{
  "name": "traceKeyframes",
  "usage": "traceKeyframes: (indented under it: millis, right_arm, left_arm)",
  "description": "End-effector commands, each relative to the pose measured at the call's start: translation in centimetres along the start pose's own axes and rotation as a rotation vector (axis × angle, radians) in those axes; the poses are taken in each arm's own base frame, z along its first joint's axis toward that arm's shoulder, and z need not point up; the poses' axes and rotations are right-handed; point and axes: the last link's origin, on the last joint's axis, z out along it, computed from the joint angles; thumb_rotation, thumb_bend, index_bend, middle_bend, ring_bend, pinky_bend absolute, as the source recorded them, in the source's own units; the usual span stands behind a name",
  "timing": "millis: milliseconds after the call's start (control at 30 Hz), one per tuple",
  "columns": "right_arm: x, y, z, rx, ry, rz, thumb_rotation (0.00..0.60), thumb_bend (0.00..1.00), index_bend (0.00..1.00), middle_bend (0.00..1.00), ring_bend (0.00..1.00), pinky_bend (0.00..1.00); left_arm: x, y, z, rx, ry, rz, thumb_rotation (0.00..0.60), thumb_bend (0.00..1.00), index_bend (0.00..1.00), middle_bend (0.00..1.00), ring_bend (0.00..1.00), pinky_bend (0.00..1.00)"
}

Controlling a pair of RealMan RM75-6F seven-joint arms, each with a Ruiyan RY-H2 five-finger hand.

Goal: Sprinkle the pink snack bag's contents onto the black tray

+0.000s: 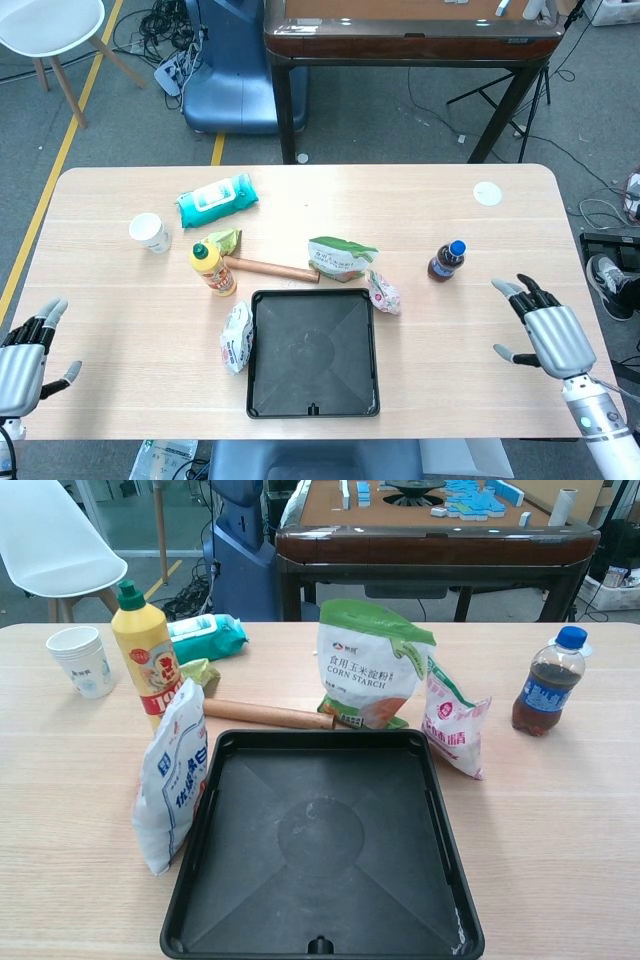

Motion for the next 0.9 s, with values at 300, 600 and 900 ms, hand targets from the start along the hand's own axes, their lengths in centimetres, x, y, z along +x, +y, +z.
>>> traceKeyframes:
  millis: [300, 600, 900]
  right_arm:
    - [-0.8, -2.8, 7.1, 0.122, -0.160, 0.089, 0.600, 0.12, 0.12, 0.23, 0.10, 0.26]
    - [-0.3, -5.9, 10.9, 0.239, -0.231, 0.131, 0.600, 0.15, 0.12, 0.23, 0.10, 0.26]
    - [-0.4, -8.8, 14.2, 0.295, -0.314, 0.164, 0.600, 0.05, 0.12, 0.23, 0.10, 0.26]
  left_arm:
    - [0.0, -0.3, -0.5, 0.011, 0.002, -0.003, 0.600, 0.23, 0.08, 0.10, 0.16, 0.23]
    - [0.1, -0.3, -0.8, 0.017, 0.001, -0.003, 0.600, 0.23, 0.08, 0.10, 0.16, 0.23]
    - [0.1, -0.4, -1.0, 0.022, -0.002, -0.003, 0.600, 0.23, 0.08, 0.10, 0.16, 0.23]
